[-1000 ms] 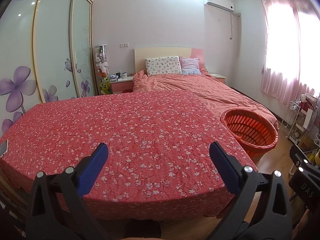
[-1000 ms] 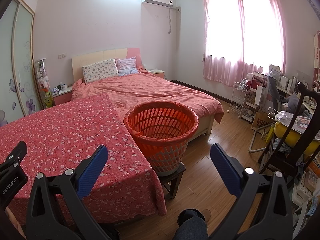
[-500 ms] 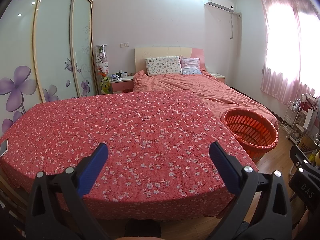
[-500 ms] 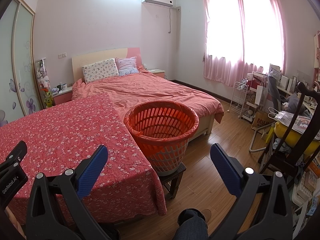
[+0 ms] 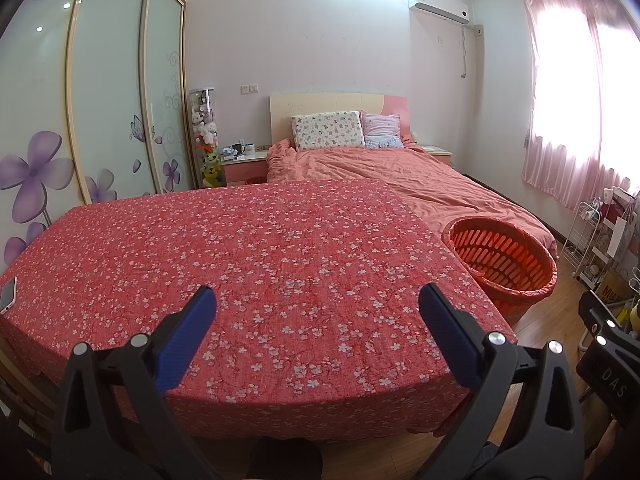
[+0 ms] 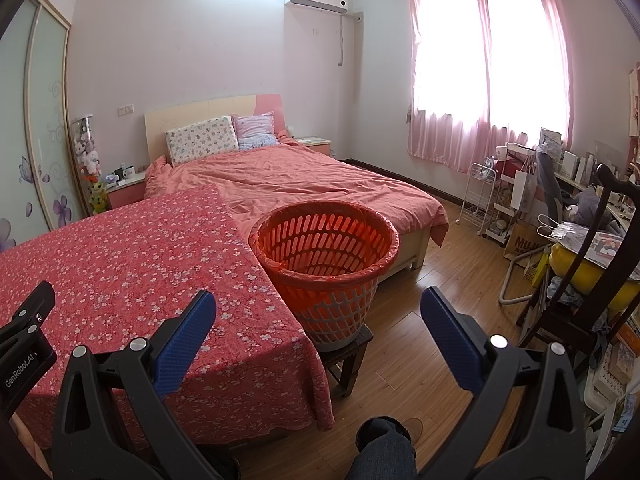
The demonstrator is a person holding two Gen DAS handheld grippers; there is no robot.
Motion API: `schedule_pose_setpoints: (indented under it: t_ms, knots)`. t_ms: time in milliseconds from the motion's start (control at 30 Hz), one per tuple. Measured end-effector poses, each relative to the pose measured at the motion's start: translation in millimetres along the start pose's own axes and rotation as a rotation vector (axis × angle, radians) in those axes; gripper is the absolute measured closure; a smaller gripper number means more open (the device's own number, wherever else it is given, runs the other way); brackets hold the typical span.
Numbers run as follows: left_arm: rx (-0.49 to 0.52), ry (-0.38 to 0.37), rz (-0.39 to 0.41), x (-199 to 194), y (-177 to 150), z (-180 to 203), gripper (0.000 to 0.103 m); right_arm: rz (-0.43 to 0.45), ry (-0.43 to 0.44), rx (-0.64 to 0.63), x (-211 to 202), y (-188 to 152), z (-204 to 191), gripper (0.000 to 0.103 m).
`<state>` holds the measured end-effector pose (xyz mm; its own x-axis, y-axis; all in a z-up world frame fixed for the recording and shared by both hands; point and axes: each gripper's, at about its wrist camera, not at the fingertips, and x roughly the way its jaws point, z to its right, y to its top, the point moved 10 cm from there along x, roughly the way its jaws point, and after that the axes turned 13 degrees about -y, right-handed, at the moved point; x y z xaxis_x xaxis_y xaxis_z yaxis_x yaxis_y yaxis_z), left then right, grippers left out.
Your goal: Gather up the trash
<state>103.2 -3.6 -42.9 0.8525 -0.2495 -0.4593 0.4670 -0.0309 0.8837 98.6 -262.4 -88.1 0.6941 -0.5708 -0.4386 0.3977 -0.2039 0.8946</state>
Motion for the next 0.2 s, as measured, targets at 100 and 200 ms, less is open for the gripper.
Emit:
schedule_pose_setpoints:
  t_ms: [100,200]
  knots:
    - [-0.004,0.001,-0.003,0.5,-0.9,-0.5,0.004,-0.001,0.0,0.001,0.4,0.9,0.1,0.002]
    - [-0.005,0.001,-0.006,1.1,-1.1,-0.7,0.004,-0.001,0.0,0.001,-0.2,0.4,-0.2,0.002]
